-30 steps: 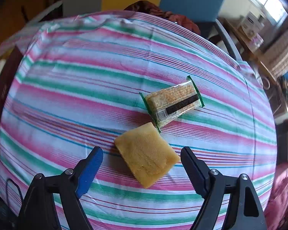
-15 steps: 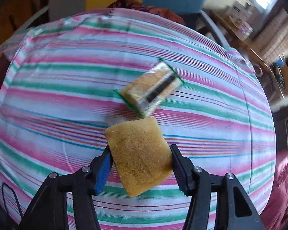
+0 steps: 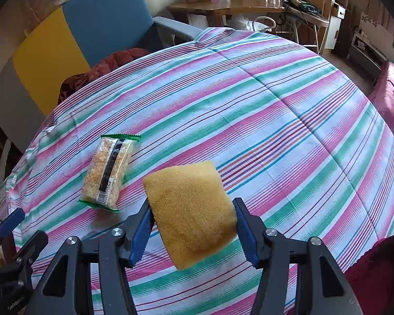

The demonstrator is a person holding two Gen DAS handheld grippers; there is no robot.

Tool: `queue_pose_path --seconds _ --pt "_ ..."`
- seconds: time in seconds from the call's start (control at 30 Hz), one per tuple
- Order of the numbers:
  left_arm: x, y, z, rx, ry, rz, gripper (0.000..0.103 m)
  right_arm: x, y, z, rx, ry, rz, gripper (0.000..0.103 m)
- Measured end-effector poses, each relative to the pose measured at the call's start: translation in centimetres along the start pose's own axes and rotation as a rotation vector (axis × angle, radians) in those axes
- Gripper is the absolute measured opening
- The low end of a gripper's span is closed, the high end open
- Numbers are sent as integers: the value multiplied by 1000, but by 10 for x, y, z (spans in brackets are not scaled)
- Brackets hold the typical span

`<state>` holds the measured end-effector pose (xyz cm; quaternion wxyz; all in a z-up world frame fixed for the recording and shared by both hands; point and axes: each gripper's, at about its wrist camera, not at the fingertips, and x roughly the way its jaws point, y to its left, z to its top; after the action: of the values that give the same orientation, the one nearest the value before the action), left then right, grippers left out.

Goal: Organize objects
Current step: 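Grasp the yellow sponge with the right gripper while the left gripper grasps the cracker packet, then carry the cracker packet into the gold tray and open the left gripper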

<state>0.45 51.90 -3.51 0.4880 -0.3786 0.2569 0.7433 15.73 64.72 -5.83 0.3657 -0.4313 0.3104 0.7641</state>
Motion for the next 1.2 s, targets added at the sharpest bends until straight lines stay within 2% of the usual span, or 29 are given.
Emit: queue_pose_path --seconds 0.2,0.4,0.53,0.57,0.6,0.63,0.67,0.7,0.73,0.83,0.93,1.07,1.2 --pt "39 -28 42 69 9 -1 75 -3 -10 2 51 -16 22 60" --pt "80 -56 59 156 41 29 79 -3 -9 0 56 -13 58 60" --pt "112 -59 61 145 104 40 79 -1 -9 -2 62 -4 70 60" --pt "117 -57 61 131 108 52 77 2 -9 -1 61 -1 71 60" --pt "120 -54 60 114 110 38 64 2 -8 -1 57 1 72 60" --pt "120 -50 59 86 108 -11 55 3 -7 -2 51 5 73 60" --pt "117 -46 57 65 107 -39 39 5 -5 -3 42 14 74 60" --pt "112 -45 54 66 101 -13 38 8 -3 -3 31 24 77 60" --pt "107 -42 50 67 94 6 37 9 0 -3 19 32 84 60" --pt "79 -27 29 30 59 -3 37 12 12 -6 -30 47 133 60" --pt "44 -10 4 -23 31 21 37 17 37 -13 -136 82 175 59" --pt "-5 18 -31 -90 -10 81 37 20 66 -23 -261 102 188 59" --pt "-49 42 -63 -159 -50 146 37 23 67 -30 -314 124 166 59"
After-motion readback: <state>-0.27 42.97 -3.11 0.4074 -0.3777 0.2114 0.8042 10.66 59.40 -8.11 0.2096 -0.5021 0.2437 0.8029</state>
